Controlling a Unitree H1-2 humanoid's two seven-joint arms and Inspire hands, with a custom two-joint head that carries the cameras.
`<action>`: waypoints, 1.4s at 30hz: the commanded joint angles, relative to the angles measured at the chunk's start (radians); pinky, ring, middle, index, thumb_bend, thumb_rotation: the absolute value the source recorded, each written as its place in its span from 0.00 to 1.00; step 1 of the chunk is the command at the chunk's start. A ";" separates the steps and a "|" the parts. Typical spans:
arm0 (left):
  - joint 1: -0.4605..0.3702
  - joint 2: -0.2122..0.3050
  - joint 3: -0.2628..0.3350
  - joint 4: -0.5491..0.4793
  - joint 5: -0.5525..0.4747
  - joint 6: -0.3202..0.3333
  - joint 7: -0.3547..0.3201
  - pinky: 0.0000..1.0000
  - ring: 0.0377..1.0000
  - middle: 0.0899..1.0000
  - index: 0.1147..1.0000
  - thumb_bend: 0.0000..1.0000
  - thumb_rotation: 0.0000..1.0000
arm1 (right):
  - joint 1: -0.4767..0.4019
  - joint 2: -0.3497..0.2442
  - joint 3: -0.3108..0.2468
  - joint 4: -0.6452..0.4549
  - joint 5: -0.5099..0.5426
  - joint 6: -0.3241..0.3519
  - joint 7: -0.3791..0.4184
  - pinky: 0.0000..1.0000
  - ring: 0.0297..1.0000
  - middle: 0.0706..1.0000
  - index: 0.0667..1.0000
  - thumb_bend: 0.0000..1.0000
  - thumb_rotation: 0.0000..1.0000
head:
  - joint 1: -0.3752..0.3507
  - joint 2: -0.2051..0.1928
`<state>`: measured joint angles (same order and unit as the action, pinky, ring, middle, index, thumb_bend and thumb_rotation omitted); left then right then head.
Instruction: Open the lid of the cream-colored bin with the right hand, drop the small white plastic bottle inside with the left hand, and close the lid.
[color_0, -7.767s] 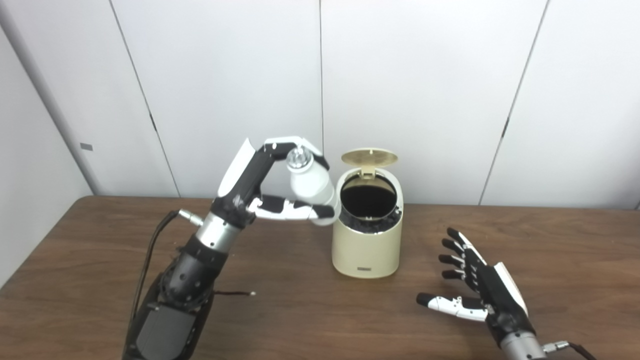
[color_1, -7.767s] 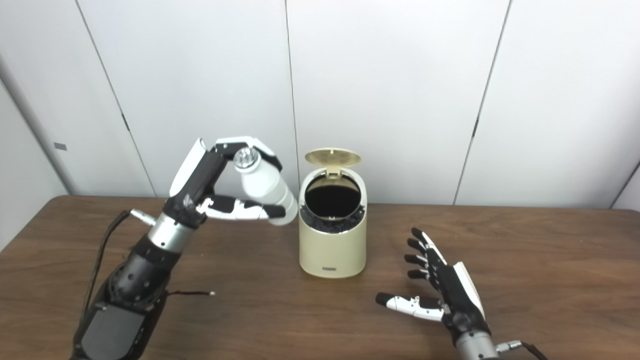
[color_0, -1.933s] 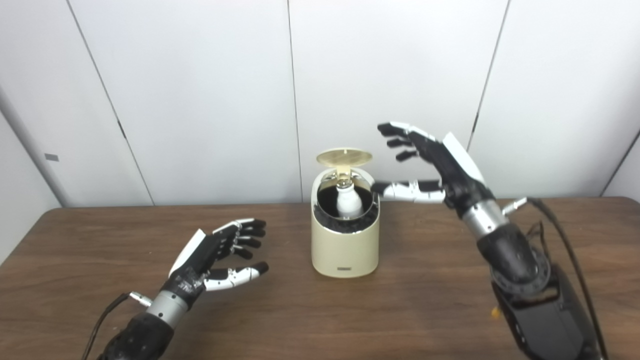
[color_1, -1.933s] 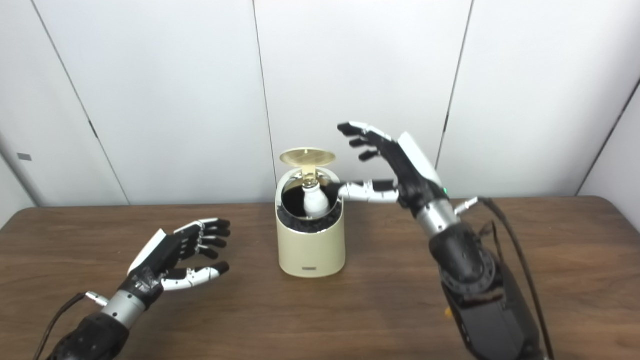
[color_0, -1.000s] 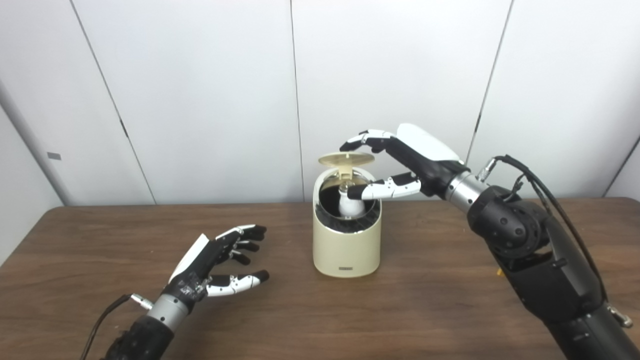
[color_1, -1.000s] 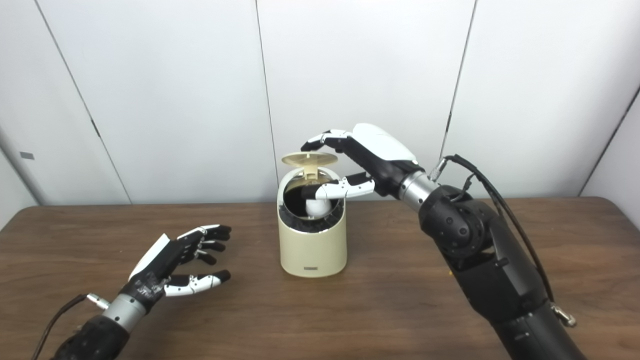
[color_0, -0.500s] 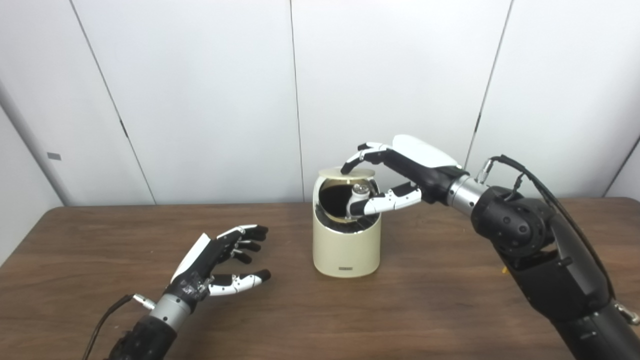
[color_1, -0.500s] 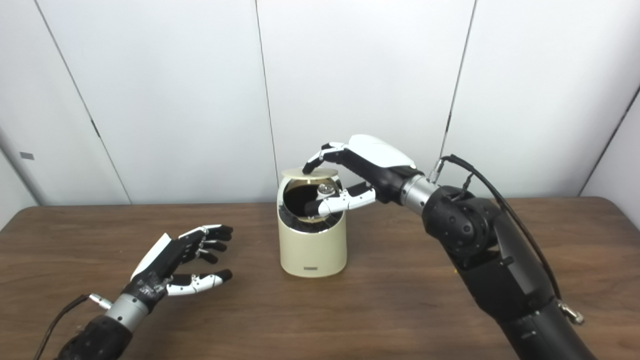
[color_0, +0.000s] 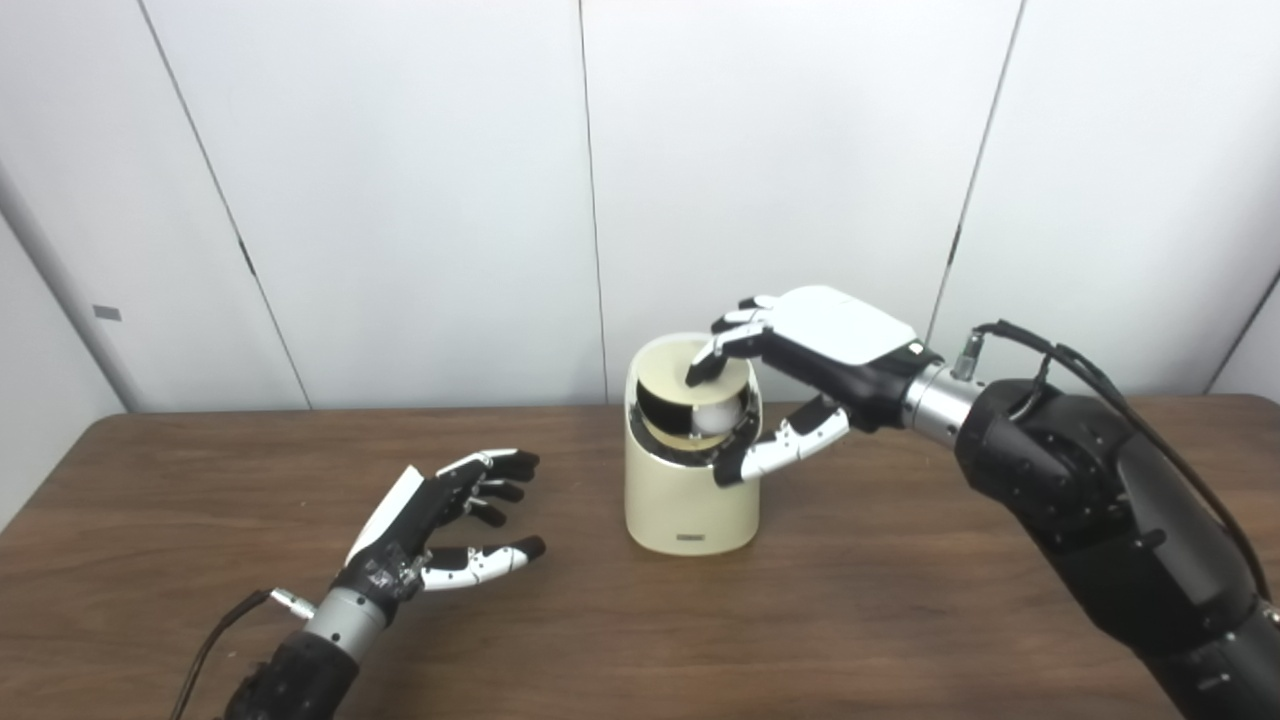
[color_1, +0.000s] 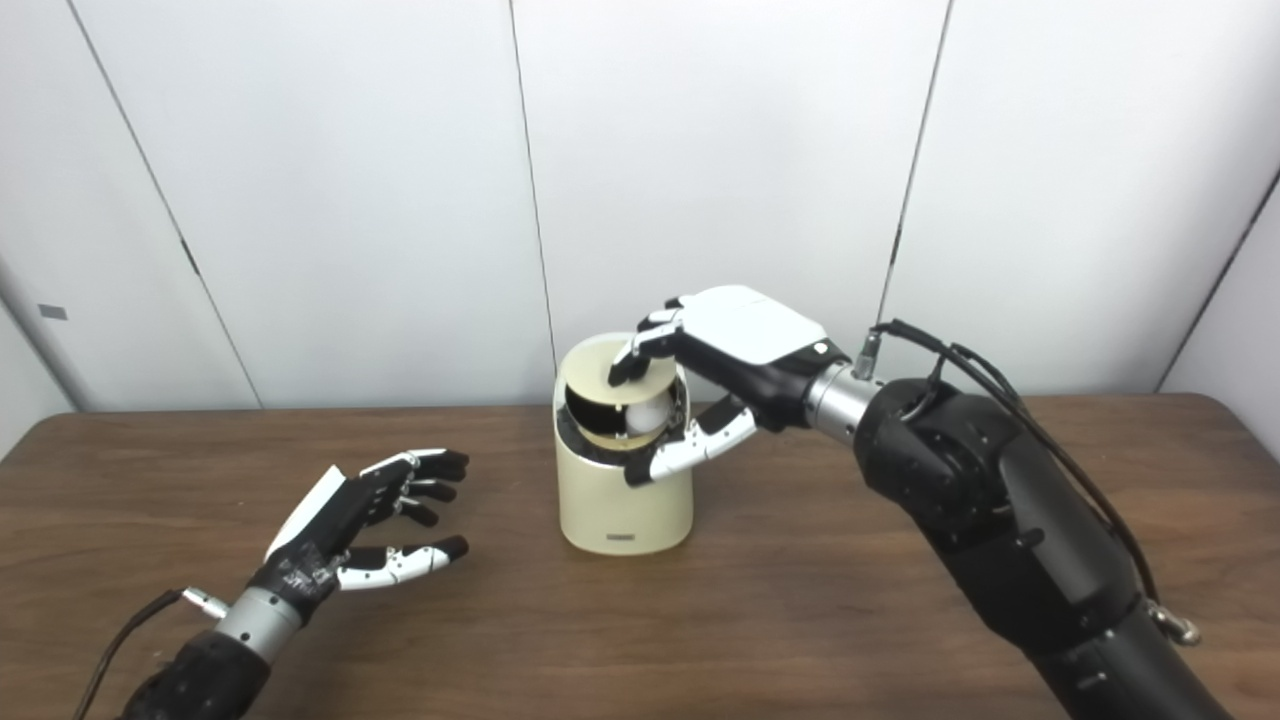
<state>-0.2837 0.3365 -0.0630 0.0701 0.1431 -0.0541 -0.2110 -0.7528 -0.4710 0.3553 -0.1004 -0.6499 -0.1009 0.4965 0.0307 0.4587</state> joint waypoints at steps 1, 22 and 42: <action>-0.026 0.009 0.012 -0.023 0.002 -0.043 0.015 0.67 0.75 0.78 0.78 0.62 0.15 | -0.036 -0.017 -0.004 -0.010 -0.018 -0.058 -0.030 0.93 0.87 0.68 0.68 0.66 0.68 | 0.002 0.002; -0.020 -0.004 0.021 -0.033 0.004 -0.038 0.017 0.64 0.74 0.77 0.78 0.62 0.15 | -0.017 -0.011 0.014 0.003 -0.084 -0.112 0.015 0.90 0.87 0.69 0.70 0.71 0.78 | 0.009 0.014; -0.003 -0.002 0.020 -0.065 0.029 -0.025 0.021 0.64 0.73 0.78 0.78 0.62 0.15 | -0.009 -0.015 0.032 0.015 -0.125 -0.096 0.079 0.94 0.92 0.73 0.75 0.74 0.81 | 0.013 0.031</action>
<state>-0.2614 0.3220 -0.0539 0.0464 0.1658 -0.0536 -0.2060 -0.7397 -0.4706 0.3860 -0.0903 -0.7645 -0.1972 0.5585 0.0430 0.4878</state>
